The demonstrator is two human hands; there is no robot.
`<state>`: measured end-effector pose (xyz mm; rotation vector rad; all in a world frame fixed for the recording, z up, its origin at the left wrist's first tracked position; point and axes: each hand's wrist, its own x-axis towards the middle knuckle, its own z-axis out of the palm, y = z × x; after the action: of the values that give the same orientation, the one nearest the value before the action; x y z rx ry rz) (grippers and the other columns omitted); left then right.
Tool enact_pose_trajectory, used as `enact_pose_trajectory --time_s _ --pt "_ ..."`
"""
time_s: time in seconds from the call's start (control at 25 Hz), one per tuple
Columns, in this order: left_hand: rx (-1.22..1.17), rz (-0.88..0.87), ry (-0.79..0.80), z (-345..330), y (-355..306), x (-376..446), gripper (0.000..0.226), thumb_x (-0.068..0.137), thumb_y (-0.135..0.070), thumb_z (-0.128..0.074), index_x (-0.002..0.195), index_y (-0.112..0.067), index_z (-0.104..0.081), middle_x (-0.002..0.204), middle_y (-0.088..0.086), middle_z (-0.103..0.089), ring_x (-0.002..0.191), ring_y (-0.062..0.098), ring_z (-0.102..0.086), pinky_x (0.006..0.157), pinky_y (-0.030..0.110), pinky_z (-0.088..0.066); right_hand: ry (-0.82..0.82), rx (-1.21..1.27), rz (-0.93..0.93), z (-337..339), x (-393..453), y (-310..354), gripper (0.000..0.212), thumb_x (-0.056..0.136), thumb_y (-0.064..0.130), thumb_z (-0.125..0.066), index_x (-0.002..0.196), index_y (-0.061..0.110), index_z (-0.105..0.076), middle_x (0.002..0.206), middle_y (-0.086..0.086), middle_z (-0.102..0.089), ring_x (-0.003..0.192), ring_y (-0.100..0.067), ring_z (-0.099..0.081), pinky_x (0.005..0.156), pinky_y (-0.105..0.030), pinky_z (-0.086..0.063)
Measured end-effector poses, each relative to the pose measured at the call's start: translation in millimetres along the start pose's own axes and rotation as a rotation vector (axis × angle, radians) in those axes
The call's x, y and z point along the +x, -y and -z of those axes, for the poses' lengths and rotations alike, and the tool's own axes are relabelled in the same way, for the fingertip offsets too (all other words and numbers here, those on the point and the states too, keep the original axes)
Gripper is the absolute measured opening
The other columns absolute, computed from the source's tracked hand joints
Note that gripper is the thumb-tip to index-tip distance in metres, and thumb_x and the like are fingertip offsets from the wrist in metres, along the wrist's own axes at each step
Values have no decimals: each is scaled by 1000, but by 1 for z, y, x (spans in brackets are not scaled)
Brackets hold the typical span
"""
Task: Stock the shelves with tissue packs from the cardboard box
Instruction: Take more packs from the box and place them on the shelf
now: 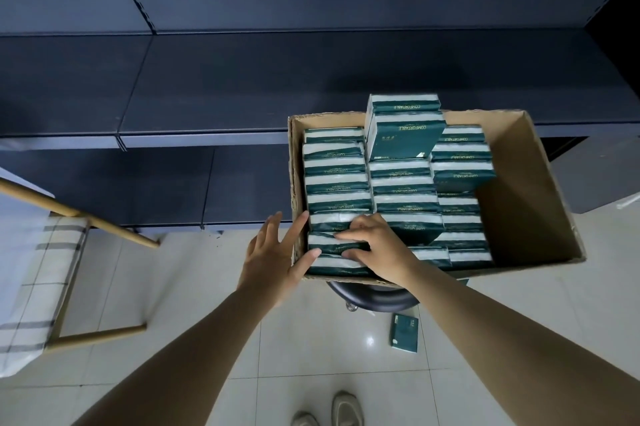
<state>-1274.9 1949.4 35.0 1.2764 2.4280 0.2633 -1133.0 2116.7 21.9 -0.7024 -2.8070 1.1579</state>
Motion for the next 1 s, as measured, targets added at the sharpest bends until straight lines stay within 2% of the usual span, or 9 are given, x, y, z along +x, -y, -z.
enact_pose_trajectory --time_s 0.2,0.32,0.44,0.56,0.68,0.8,0.84,0.92,1.0 --pt "137 12 36 14 -7 -1 78 79 -78 -9 147 -44 8 159 5 2 146 25 -1 116 42 -13 -73 -113 135 9 -6 10 28 84 21 -68 111 21 -69 92 -1 -63 88 -22 -49 80 -32 -43" --pt "184 -10 -7 29 -14 -5 82 84 -72 -31 149 -38 4 159 7 2 145 28 -3 115 45 -15 -121 -167 222 29 -16 25 24 85 22 -66 109 20 -70 89 0 -64 83 -21 -50 75 -33 -44" --pt "144 -24 -88 56 -32 -13 90 83 -68 -48 151 -33 0 159 7 0 145 27 -3 115 45 -14 -171 -136 254 61 -28 50 24 86 21 -66 108 17 -70 92 -1 -65 85 -21 -51 79 -29 -41" --pt "139 -87 -155 100 -64 -21 95 81 -67 -53 151 -30 -1 159 7 -1 145 25 -3 115 42 -12 -240 -15 191 115 -46 85 22 86 20 -66 107 14 -70 95 4 -63 92 -13 -51 87 -23 -38" --pt "111 -131 -262 150 -104 -23 96 79 -69 -53 151 -29 -2 158 7 -3 144 25 -4 114 40 -13 -286 -18 215 181 -63 118 21 86 20 -67 106 14 -70 97 6 -63 96 -11 -53 92 -24 -39" --pt "88 -167 -368 204 -151 -18 99 79 -71 -51 151 -30 2 158 7 0 144 23 -2 115 40 -11 -363 -4 194 257 -87 147 21 86 17 -67 106 13 -70 95 8 -61 92 1 -51 87 -9 -36" --pt "81 -179 -403 221 -169 -16 100 78 -72 -51 151 -30 2 158 7 -1 145 23 -1 115 40 -11 -389 4 207 282 -95 155 21 86 16 -67 106 12 -70 93 12 -58 90 2 -52 84 -9 -36" --pt "84 -207 -484 252 -208 -12 100 77 -73 -51 151 -29 -1 158 9 -4 144 23 -4 115 40 -13 -439 -20 242 331 -111 164 21 86 17 -67 106 15 -70 92 17 -56 90 -3 -56 85 -20 -43" --pt "66 -248 -578 282 -250 -7 101 75 -72 -53 152 -27 -6 157 10 -9 144 25 -8 114 41 -17 -488 -93 286 381 -123 168 20 87 18 -65 106 17 -69 93 16 -57 91 -7 -57 85 -25 -45"
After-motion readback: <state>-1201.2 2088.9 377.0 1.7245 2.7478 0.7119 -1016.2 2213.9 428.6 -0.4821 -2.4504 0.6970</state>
